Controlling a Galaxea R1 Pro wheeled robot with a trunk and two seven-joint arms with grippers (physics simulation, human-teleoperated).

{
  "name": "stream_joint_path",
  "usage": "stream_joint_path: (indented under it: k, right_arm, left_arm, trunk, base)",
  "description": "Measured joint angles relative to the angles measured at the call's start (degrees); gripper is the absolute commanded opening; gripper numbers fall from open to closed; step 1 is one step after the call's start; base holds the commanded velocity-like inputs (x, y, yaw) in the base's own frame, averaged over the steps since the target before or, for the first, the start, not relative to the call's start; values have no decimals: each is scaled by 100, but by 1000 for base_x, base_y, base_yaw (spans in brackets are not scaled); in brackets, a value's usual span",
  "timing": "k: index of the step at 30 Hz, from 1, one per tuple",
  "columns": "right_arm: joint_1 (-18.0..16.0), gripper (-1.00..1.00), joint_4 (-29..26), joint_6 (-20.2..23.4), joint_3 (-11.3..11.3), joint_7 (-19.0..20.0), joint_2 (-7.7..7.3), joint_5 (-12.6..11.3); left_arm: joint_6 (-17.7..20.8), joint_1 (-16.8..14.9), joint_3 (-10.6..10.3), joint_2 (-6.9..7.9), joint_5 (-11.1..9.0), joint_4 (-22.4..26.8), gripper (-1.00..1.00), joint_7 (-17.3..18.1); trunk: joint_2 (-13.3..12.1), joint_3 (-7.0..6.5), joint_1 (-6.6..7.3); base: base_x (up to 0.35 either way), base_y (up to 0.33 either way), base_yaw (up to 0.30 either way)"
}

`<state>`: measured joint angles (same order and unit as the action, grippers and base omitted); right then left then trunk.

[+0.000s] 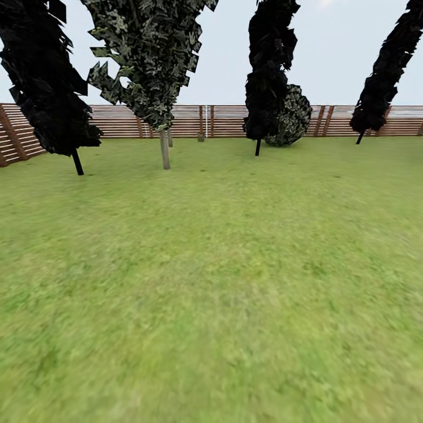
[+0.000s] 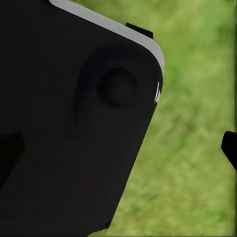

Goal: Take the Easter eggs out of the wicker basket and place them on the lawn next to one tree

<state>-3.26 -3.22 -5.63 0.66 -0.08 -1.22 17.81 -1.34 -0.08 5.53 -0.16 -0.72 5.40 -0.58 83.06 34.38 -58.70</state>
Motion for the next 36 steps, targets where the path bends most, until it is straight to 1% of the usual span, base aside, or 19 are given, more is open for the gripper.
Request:
stream_joint_path:
  k: [36]
  right_arm:
    - [3, 100, 2, 0, 0, 0, 0, 0]
  left_arm:
    - [-1, 0, 1, 0, 0, -1, 100, -1]
  trunk:
    - [0, 0, 0]
  base:
    - [327, 0, 0]
